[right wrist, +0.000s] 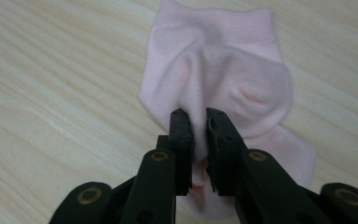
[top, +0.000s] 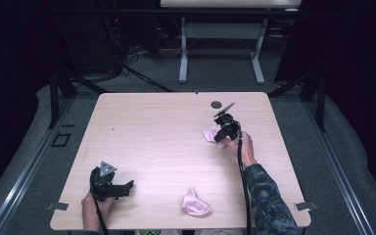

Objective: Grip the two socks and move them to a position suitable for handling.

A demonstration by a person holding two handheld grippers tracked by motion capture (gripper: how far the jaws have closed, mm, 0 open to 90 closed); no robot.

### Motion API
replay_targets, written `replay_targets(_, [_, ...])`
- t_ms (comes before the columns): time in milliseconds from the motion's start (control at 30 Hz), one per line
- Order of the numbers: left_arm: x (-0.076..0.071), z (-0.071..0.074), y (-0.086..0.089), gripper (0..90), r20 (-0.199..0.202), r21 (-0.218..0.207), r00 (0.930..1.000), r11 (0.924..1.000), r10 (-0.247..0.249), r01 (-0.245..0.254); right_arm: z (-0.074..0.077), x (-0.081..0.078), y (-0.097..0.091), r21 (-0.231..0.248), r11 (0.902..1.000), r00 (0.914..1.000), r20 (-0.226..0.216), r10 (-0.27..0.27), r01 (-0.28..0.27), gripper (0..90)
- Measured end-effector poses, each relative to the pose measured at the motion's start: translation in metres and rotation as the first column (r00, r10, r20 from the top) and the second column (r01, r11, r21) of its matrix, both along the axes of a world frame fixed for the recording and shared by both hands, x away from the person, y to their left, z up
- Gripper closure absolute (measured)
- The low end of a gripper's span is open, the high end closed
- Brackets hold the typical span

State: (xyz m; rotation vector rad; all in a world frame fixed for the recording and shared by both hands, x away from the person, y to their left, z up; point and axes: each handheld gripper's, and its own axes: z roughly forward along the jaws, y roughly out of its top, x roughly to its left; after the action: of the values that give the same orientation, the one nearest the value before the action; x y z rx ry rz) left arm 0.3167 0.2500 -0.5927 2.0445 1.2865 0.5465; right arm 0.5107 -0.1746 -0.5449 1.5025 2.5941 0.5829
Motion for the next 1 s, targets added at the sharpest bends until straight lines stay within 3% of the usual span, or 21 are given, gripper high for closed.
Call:
replay_targets(133, [0.000, 0.000, 0.000, 0.9, 0.000, 0.000, 1.0000, 1.0000, 0.000, 0.000, 0.014, -0.008, -0.002, 0.026, 0.9995, 0.9995, 0.028, 0.015, -0.016, 81.5])
replay_targets(233, [0.000, 0.000, 0.000, 0.9, 0.001, 0.001, 1.0000, 1.0000, -0.001, 0.001, 0.040, -0.030, 0.005, 0.087, 0.9945, 0.9939, 0.099, 0.049, -0.057, 81.5])
replay_targets(367, [0.000, 0.000, 0.000, 0.9, 0.000, 0.000, 1.0000, 1.0000, -0.001, 0.001, 0.070, -0.062, 0.017, 0.112, 0.9815, 0.9791, 0.150, 0.138, -0.155, 81.4])
replay_targets(400, [0.000, 0.000, 0.000, 0.9, 0.000, 0.000, 1.0000, 1.0000, -0.001, 0.001, 0.070, -0.062, 0.017, 0.112, 0.9815, 0.9791, 0.150, 0.138, -0.155, 81.4])
replay_targets(433, [0.000, 0.000, 0.000, 0.9, 0.000, 0.000, 1.0000, 1.0000, -0.001, 0.001, 0.078, -0.079, 0.025, 0.118, 0.9737, 0.9675, 0.186, 0.171, -0.195, 81.4])
replay_targets(467, [0.000, 0.000, 0.000, 0.9, 0.000, 0.000, 1.0000, 1.0000, -0.001, 0.001, 0.079, -0.087, 0.030, 0.107, 0.9696, 0.9614, 0.192, 0.197, -0.220, 81.4])
replay_targets(567, [0.000, 0.000, 0.000, 0.9, 0.000, 0.000, 1.0000, 1.0000, -0.001, 0.001, 0.072, -0.107, 0.043, 0.088, 0.9545, 0.9506, 0.154, 0.270, -0.285, 81.2])
replay_targets(667, [0.000, 0.000, 0.000, 0.9, 0.001, 0.000, 1.0000, 1.0000, -0.001, 0.001, 0.051, -0.120, 0.056, 0.055, 0.9451, 0.9430, 0.107, 0.315, -0.322, 81.1])
replay_targets(700, [0.000, 0.000, 0.000, 0.9, 0.001, 0.000, 1.0000, 1.0000, -0.001, 0.001, 0.051, -0.120, 0.056, 0.055, 0.9451, 0.9430, 0.107, 0.315, -0.322, 81.1])
replay_targets(733, [0.000, 0.000, 0.000, 0.9, 0.000, 0.000, 1.0000, 1.0000, -0.001, 0.001, 0.035, -0.124, 0.060, 0.046, 0.9437, 0.9434, 0.070, 0.324, -0.328, 81.0])
replay_targets(833, [0.000, 0.000, 0.000, 0.9, 0.000, 0.000, 1.0000, 1.0000, -0.001, 0.001, 0.014, -0.125, 0.063, 0.041, 0.9439, 0.9447, 0.030, 0.327, -0.328, 80.8])
replay_targets(1000, [0.000, 0.000, 0.000, 0.9, 0.000, -0.001, 1.0000, 1.0000, 0.000, 0.000, 0.000, -0.129, 0.065, 0.056, 0.9418, 0.9434, 0.022, 0.331, -0.332, 80.4])
